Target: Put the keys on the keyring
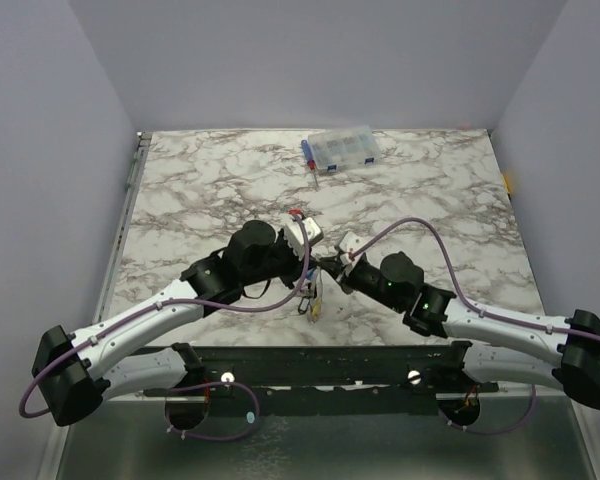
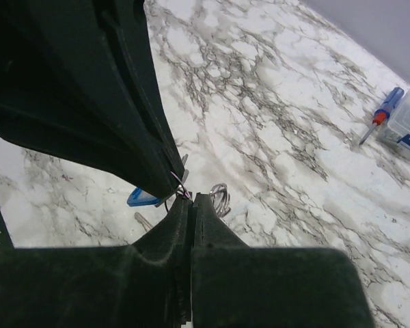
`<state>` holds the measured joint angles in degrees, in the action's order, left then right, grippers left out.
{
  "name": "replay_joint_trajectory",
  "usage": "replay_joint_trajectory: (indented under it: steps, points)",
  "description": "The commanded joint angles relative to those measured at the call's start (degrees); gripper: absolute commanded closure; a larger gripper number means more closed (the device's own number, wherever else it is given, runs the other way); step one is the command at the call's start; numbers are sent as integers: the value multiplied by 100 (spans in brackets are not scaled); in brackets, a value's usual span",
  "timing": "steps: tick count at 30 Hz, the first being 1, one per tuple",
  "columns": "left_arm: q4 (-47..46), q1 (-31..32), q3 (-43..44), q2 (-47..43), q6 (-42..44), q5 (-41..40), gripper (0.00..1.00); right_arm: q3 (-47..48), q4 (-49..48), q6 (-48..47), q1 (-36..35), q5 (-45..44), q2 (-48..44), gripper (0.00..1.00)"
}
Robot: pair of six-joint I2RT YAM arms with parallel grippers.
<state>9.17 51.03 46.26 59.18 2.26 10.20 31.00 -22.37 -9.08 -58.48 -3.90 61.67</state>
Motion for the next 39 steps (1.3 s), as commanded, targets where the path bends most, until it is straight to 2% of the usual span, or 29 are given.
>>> replay_joint_trajectory:
  steps: [1, 9, 16, 20, 28, 34, 39]
  points:
    - [-892, 197, 534, 199, -1369, 641, 100, -343, -1256, 106, -96, 355, -256, 100]
    - [-898, 219, 751, 311, -2513, 725, 100, -662, -1718, -10, -94, 211, -445, 100]
    - [-898, 257, 796, 387, -3309, 531, 99, -945, -2507, -128, -94, 315, -356, 100]
    - [-898, 299, 830, 472, -3493, 683, 89, -1154, -2954, -138, -94, 355, -361, 100]
    - [-897, 347, 914, 434, -3563, 1053, 53, -1726, -3887, -173, -95, 671, -500, 100]
    - [-844, 346, 1111, 276, -3693, 1262, 45, -2069, -4541, -228, -95, 780, -541, 100]
    - [-378, 340, 1331, -34, -3391, 1012, 43, -2181, -4624, -343, -94, 876, -706, 100]
